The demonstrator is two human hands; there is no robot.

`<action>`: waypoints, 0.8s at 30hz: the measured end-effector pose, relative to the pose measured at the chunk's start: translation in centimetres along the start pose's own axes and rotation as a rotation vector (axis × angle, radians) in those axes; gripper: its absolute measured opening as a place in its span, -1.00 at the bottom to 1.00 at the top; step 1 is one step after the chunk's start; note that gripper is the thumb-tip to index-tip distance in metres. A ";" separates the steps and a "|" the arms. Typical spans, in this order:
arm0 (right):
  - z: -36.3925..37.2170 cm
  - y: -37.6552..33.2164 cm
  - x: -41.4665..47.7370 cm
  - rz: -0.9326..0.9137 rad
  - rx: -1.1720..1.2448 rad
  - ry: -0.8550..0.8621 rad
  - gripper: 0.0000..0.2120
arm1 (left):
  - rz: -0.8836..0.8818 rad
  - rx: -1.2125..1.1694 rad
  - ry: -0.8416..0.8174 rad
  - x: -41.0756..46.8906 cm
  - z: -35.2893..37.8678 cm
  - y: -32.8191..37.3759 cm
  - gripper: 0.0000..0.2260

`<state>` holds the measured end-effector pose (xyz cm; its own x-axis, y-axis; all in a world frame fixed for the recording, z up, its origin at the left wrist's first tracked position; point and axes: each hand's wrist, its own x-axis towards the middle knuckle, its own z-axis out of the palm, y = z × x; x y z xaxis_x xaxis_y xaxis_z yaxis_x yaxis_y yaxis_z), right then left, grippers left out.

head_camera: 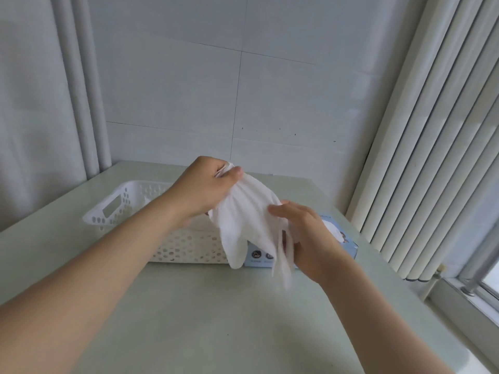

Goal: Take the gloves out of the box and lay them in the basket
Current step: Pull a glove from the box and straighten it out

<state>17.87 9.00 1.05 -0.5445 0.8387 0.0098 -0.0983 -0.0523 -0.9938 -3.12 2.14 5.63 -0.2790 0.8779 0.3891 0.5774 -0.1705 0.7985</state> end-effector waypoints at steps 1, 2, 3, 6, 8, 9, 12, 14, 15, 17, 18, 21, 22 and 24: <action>0.1 0.2 0.2 -0.022 0.006 0.015 -0.58 | -0.039 -0.002 -0.007 0.3 -0.3 -0.1 -0.53; 0.6 0.3 0.4 -0.040 0.005 0.023 -0.60 | -0.081 0.000 -0.014 0.5 -0.9 -0.3 -0.53; 1.0 0.3 0.6 -0.059 0.000 0.033 -0.62 | -0.112 0.011 -0.020 0.6 -1.5 -0.4 -0.53; 2.3 -0.8 1.3 -0.086 -0.064 0.099 -0.71 | -0.160 0.063 -0.033 0.8 -3.1 -0.7 -0.57; 3.5 -2.0 2.1 -0.117 -0.205 0.161 -0.81 | -0.203 0.089 -0.038 1.0 -4.3 -1.1 -0.62; 4.1 -2.7 2.7 -0.143 -0.286 0.177 -0.83 | -0.240 0.097 -0.043 1.1 -5.0 -1.4 -0.62; 6.2 -4.3 4.8 -0.216 -0.458 0.207 -0.82 | -0.340 0.145 -0.053 1.3 -6.8 -2.7 -0.60; 7.4 -4.9 6.5 -0.264 -0.591 0.213 -0.79 | -0.378 0.234 -0.028 1.3 -7.4 -3.5 -0.61; 8.0 -4.9 7.3 -0.284 -0.664 0.212 -0.76 | -0.395 0.281 -0.013 1.3 -7.6 -3.9 -0.63; 9.1 -4.6 9.2 -0.302 -0.871 0.188 -0.66 | -0.441 0.379 -0.002 1.3 -7.8 -4.9 -0.67; 9.6 -4.1 9.9 -0.297 -0.992 0.160 -0.60 | -0.465 0.443 -0.004 1.2 -7.8 -5.3 -0.70; 10.6 -2.7 11.2 -0.252 -1.179 0.047 -0.47 | -0.509 0.649 -0.017 1.0 -8.1 -6.6 -0.77; 10.7 -2.3 11.3 -0.251 -1.225 0.038 -0.47 | -0.523 0.707 -0.020 0.9 -8.1 -6.7 -0.76; 10.8 -1.9 11.4 -0.319 -1.388 0.052 -0.53 | -0.545 0.818 -0.025 0.7 -8.2 -6.7 -0.74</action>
<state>2.80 12.79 4.20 -0.6208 0.7335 0.2768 0.6901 0.6788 -0.2509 -13.51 0.23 4.33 -0.6542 0.7550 0.0449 0.7302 0.6150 0.2976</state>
